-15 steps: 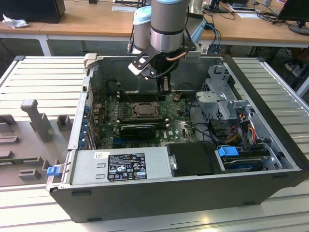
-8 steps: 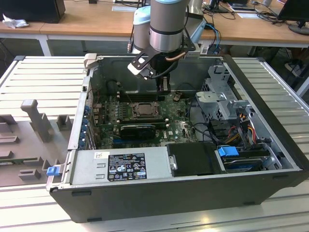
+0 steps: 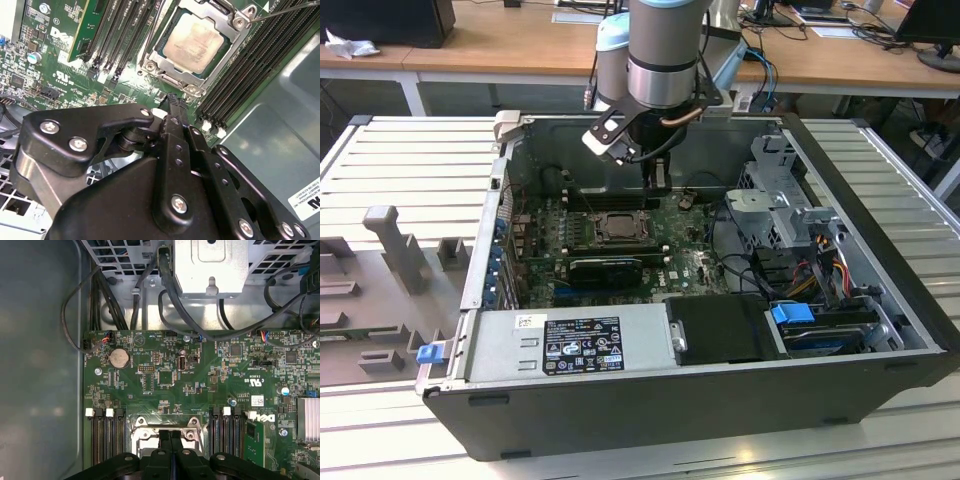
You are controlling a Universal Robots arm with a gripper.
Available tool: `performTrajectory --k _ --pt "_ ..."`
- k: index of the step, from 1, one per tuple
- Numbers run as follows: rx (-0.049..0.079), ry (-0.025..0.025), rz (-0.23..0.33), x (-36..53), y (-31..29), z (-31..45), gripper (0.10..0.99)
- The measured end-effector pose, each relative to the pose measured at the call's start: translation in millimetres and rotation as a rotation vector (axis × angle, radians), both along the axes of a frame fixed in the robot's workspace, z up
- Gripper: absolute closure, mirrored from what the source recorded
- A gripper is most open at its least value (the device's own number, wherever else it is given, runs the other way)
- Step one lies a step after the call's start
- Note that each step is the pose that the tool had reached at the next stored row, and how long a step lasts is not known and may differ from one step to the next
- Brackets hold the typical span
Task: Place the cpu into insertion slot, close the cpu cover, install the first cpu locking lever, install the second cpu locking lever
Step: 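Close the cpu cover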
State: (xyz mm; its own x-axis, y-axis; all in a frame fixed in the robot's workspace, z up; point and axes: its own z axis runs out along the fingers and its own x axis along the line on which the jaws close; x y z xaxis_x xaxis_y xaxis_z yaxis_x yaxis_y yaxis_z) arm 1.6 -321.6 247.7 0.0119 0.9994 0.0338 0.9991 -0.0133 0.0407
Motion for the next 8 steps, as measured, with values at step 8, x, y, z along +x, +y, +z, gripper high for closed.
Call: performTrajectory --k 8 --pt "0.000 0.0000 0.000 -3.4 0.0 0.0 0.980"
